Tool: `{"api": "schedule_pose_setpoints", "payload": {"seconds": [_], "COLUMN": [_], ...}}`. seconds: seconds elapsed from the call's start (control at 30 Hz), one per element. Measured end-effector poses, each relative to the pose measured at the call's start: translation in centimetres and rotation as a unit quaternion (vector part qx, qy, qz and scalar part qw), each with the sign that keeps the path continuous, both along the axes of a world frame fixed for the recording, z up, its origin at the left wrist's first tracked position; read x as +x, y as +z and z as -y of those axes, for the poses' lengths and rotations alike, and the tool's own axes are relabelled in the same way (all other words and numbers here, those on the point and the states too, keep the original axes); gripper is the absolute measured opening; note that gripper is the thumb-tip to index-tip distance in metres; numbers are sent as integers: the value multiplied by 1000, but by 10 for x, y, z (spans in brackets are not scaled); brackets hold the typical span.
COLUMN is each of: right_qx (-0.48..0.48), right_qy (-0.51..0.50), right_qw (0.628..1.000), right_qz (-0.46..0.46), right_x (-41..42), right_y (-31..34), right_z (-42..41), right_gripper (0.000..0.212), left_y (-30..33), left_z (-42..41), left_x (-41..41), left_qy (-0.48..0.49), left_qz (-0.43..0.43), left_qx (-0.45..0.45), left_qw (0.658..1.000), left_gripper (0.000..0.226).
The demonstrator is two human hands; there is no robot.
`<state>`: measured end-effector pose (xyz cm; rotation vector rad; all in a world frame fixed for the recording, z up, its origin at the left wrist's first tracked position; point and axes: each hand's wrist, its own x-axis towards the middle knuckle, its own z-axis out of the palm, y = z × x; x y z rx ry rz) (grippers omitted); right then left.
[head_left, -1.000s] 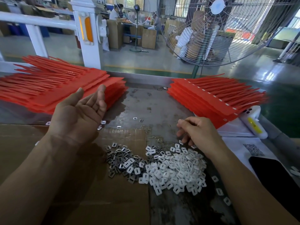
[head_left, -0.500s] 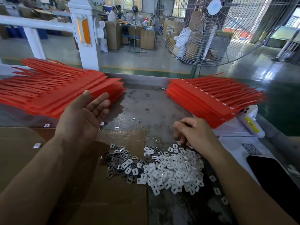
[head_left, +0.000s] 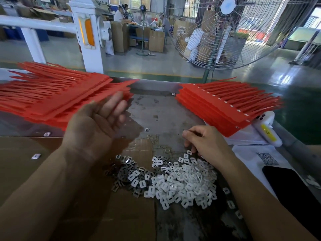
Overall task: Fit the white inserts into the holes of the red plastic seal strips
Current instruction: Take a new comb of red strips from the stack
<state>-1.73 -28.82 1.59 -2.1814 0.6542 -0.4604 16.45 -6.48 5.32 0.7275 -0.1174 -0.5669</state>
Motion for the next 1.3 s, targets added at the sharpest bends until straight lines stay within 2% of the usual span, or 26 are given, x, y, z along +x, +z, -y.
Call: {"api": "schedule_pose_setpoints", "payload": {"seconds": [0.13, 0.27, 0.37, 0.43, 0.5, 0.57, 0.63, 0.7, 0.77, 0.9, 1.0, 1.13, 1.2, 1.3], "right_qx": [-1, 22, 141, 267, 343, 345, 301, 279, 280, 373, 387, 360, 300, 256], "right_qy": [2, -3, -9, 16, 59, 126, 195, 191, 179, 234, 176, 26, -70, -186], "right_qw": [1000, 999, 979, 950, 925, 917, 918, 923, 922, 884, 890, 896, 899, 873], "right_qz": [0, 49, 146, 162, 153, 158, 170, 186, 197, 156, 162, 259, 312, 371], "right_x": [-2, 0, 3, 6, 12, 16, 17, 18, 21, 24, 28, 29, 24, 8], "right_y": [1, 2, 11, 17, 17, 12, 8, 6, 5, 12, 17, 29, 35, 46], "right_z": [0, -4, -11, -14, -18, -21, -26, -30, -32, -46, -55, -46, -27, 4], "right_gripper": [27, 25, 30, 50, 69, 72, 57, 51, 62, 88, 72, 38, 21, 22], "left_y": [7, 2, -5, -7, -8, -11, -13, -15, -18, -25, -29, -31, -30, -28], "left_z": [1, 11, 23, 26, 27, 27, 28, 27, 26, 30, 30, 23, 23, 27], "left_x": [-4, -41, -84, -97, -101, -100, -99, -98, -98, -98, -94, -88, -86, -81], "left_qy": [37, -45, -136, -170, -179, -169, -162, -161, -162, -165, -181, -195, -211, -211], "left_qz": [8, 45, 121, 163, 186, 194, 219, 226, 228, 231, 247, 340, 314, 212], "left_qx": [16, 45, 38, 46, 76, 112, 142, 153, 164, 176, 175, 185, 160, 146], "left_qw": [999, 997, 983, 971, 963, 960, 951, 949, 946, 943, 936, 901, 912, 943], "left_gripper": [35, 44, 43, 44, 46, 50, 54, 53, 49, 44, 43, 46, 54, 68]}}
